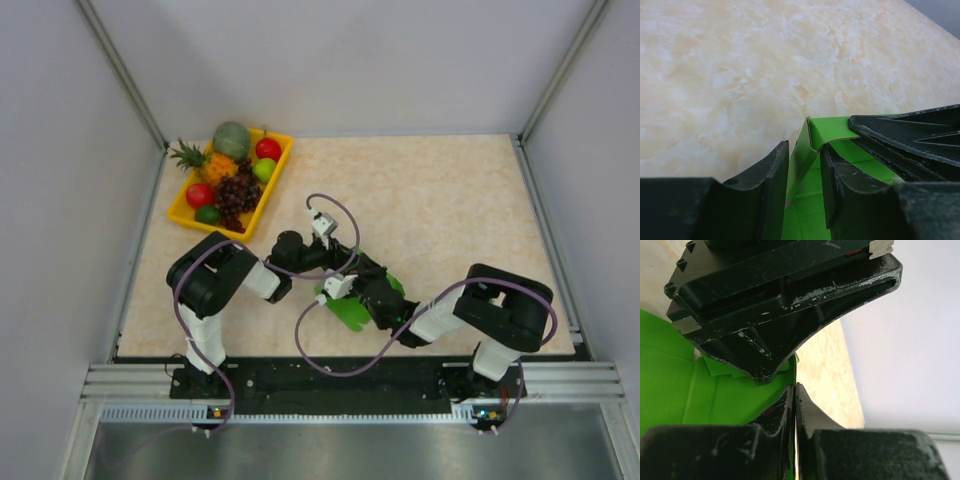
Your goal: Fold the paper box
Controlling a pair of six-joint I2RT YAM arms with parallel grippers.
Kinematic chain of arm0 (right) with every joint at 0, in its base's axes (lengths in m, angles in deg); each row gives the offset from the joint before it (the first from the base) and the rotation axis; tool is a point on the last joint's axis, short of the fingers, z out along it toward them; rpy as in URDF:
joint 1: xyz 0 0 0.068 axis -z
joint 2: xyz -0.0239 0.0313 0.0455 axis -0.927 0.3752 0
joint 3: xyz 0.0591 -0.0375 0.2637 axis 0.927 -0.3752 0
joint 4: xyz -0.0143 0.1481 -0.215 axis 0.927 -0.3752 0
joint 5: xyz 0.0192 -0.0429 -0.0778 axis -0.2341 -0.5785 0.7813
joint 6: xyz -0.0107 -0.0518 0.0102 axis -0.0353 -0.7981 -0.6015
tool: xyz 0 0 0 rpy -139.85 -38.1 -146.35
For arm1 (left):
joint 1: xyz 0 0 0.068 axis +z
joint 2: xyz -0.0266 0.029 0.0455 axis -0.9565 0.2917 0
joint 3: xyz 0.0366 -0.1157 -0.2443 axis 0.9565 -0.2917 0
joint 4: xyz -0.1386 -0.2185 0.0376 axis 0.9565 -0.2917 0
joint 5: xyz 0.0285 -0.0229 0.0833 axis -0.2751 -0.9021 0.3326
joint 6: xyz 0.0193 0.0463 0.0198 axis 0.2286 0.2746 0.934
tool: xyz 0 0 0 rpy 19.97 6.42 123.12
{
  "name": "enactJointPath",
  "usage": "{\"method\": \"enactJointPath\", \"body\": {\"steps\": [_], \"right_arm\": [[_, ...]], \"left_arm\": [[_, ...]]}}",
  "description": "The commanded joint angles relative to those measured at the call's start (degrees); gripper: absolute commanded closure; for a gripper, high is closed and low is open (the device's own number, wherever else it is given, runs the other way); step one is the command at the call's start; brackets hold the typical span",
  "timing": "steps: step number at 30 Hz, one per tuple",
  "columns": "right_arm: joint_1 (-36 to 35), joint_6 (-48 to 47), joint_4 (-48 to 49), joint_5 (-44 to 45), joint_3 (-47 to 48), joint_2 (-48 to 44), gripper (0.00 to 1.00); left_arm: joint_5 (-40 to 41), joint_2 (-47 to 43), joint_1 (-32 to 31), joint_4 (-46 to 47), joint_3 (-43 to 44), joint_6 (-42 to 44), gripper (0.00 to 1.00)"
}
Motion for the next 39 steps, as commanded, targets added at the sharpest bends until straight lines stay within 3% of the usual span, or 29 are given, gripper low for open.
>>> {"method": "enactJointPath", "body": {"steps": [1, 12, 26, 29, 33, 39], "right_arm": [[0.16, 1.23, 1.37, -1.21, -0.06, -0.61, 1.00], [-5.19, -13.71, 15.07, 7.85, 0.73, 11.78, 1.00], [-5.20, -8.79, 11.83, 5.48, 1.70, 6.78, 1.00], [-5.02, -7.57, 12.01, 5.83, 1.87, 6.43, 1.00], [-5.11, -3.88, 9.64, 5.13, 1.96, 4.94, 1.00], [-5.20, 1.31, 8.50, 4.25, 1.00, 3.09, 1.00]], "left_arm": [[0.26, 0.24, 0.33, 5.62, -1.64, 2.30, 0.62], [1.59, 1.47, 0.24, 10.98, -4.11, 3.01, 0.62], [0.96, 2.35, 0.15, 10.55, -4.37, 4.67, 0.69], [4.91, 2.08, -1.42, 9.49, -4.28, 5.90, 0.79], [17.80, 1.56, -4.68, 3.89, -2.27, 7.22, 0.92], [30.32, 2.17, -7.50, 3.51, -1.47, 7.22, 1.00]]}}
